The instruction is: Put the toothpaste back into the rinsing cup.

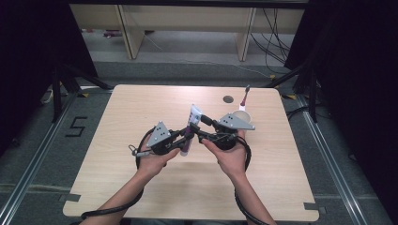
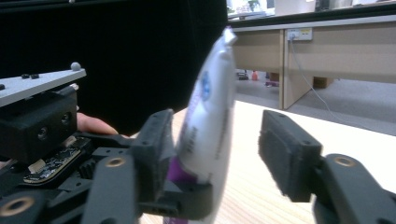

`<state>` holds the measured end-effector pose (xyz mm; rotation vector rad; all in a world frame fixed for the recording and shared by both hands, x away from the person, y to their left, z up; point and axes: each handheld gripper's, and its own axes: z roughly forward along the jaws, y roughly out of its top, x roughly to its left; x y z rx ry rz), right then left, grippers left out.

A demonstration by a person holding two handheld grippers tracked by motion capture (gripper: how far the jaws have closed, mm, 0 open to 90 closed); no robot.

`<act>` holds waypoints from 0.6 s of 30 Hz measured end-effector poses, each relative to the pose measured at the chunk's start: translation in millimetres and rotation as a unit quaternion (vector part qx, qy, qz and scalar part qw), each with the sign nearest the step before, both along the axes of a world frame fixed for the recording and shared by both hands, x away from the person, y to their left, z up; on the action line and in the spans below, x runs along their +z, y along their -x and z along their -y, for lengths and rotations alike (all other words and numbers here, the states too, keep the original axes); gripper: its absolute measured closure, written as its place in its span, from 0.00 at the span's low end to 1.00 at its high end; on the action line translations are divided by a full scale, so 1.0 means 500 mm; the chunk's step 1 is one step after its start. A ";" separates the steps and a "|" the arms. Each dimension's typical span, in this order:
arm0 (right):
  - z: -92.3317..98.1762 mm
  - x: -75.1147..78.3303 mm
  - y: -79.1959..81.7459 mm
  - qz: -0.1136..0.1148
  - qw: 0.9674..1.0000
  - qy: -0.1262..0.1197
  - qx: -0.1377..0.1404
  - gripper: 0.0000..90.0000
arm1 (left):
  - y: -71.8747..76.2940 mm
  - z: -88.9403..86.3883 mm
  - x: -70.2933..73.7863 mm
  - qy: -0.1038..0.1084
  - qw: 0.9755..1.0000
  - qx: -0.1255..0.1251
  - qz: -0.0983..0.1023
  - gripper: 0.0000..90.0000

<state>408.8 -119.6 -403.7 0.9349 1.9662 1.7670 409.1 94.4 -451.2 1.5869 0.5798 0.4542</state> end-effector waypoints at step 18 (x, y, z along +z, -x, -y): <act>0.004 0.007 0.000 -0.006 1.000 -0.014 -0.009 0.71 | 0.006 0.022 0.003 0.000 1.000 -0.002 0.004 0.84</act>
